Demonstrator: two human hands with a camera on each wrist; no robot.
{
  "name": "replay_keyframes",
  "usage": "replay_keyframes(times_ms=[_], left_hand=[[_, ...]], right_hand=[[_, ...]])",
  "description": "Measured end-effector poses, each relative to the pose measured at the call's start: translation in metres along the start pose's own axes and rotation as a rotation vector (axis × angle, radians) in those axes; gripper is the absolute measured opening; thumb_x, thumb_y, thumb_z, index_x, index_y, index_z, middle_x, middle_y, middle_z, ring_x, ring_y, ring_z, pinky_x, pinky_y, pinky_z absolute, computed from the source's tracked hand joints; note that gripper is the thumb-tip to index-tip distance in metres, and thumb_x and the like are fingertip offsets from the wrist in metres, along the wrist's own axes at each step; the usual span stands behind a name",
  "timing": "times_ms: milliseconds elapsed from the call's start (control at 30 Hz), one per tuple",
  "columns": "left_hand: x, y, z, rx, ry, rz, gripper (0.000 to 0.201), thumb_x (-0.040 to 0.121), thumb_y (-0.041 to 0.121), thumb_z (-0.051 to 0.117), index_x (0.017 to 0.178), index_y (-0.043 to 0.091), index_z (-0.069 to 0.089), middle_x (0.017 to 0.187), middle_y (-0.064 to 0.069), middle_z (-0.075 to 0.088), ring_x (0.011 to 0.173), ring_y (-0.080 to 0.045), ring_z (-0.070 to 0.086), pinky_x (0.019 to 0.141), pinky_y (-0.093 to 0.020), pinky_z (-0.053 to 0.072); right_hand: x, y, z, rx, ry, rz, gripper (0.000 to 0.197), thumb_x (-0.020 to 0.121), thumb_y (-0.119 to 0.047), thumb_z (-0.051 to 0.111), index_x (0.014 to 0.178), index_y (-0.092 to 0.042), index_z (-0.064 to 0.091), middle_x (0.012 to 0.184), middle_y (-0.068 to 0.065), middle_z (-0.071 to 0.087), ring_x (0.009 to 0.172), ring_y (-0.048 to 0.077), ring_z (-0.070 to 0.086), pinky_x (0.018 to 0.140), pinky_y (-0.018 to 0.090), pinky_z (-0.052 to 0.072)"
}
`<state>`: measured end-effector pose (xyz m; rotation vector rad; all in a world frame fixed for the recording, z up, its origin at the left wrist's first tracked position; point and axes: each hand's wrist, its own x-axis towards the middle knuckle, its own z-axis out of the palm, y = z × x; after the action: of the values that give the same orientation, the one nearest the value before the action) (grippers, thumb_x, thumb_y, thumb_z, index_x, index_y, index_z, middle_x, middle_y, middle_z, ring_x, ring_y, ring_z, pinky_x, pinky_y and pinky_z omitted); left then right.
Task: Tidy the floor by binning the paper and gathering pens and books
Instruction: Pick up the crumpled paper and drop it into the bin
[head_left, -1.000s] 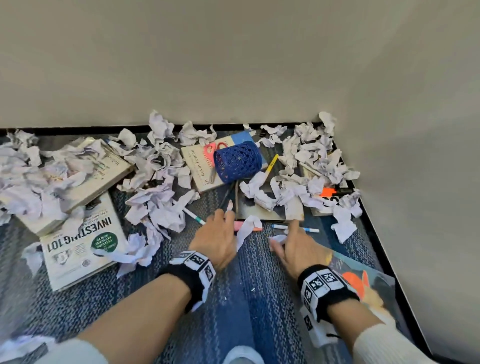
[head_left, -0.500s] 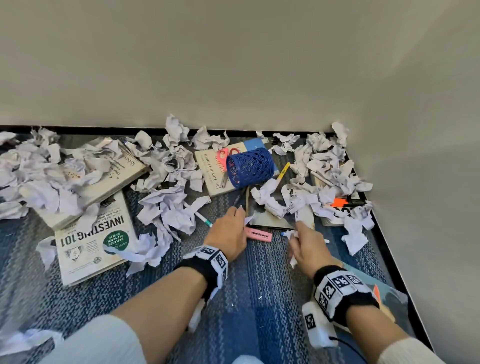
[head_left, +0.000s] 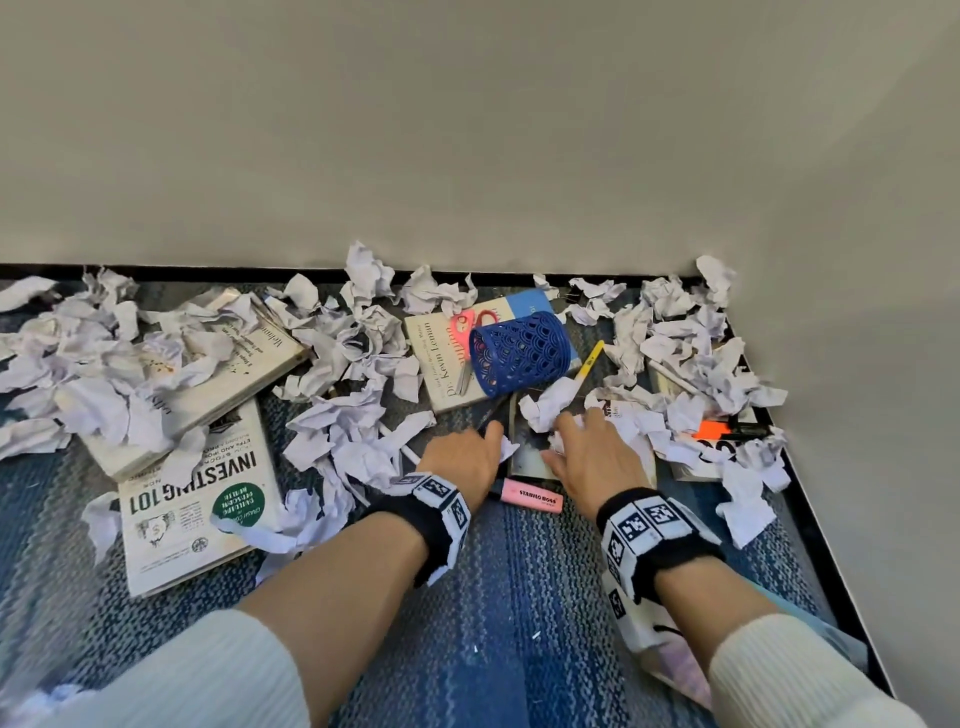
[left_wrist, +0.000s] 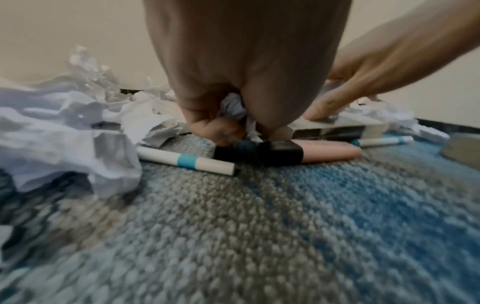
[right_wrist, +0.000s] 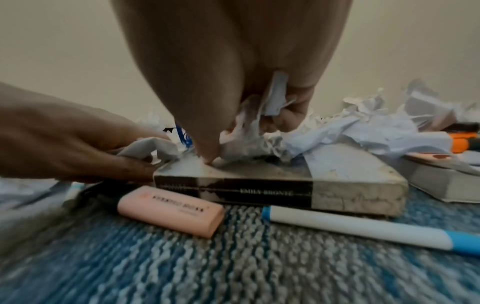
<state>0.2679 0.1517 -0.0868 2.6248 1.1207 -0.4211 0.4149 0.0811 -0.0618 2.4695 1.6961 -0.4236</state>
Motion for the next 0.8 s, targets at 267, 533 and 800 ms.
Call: replay_keyframes(times_ms=[267, 533, 800], left_hand=[[0.004, 0.007, -0.002, 0.043, -0.052, 0.027, 0.031, 0.097, 0.007, 0.040, 0.128, 0.007, 0.038, 0.122, -0.015, 0.053, 0.106, -0.032, 0.062, 0.072, -0.036, 0.045], [0.002, 0.012, -0.017, -0.245, 0.103, -0.058, 0.039, 0.092, 0.000, 0.043, 0.129, 0.007, 0.032, 0.124, -0.017, 0.048, 0.100, -0.041, 0.061, 0.074, -0.046, 0.046], [0.018, 0.027, -0.030, -0.280, 0.272, 0.001, 0.024, 0.095, 0.024, 0.048, 0.113, 0.009, 0.041, 0.114, -0.010, 0.041, 0.081, -0.032, 0.060, 0.060, -0.036, 0.039]], right_hand=[[-0.011, 0.008, 0.006, 0.224, 0.184, -0.004, 0.014, 0.093, -0.015, 0.050, 0.101, -0.004, 0.049, 0.105, 0.014, 0.044, 0.079, 0.035, 0.052, 0.067, 0.039, 0.041], [-0.028, 0.054, 0.009, 0.441, 0.394, 0.351, 0.035, 0.090, -0.028, 0.061, 0.110, -0.002, 0.053, 0.109, 0.017, 0.053, 0.096, 0.034, 0.054, 0.076, 0.036, 0.041], [-0.078, 0.083, 0.026, 0.053, -0.173, 0.351, 0.080, 0.066, -0.080, 0.057, 0.118, -0.020, 0.047, 0.117, 0.007, 0.045, 0.104, 0.028, 0.058, 0.080, 0.036, 0.048]])
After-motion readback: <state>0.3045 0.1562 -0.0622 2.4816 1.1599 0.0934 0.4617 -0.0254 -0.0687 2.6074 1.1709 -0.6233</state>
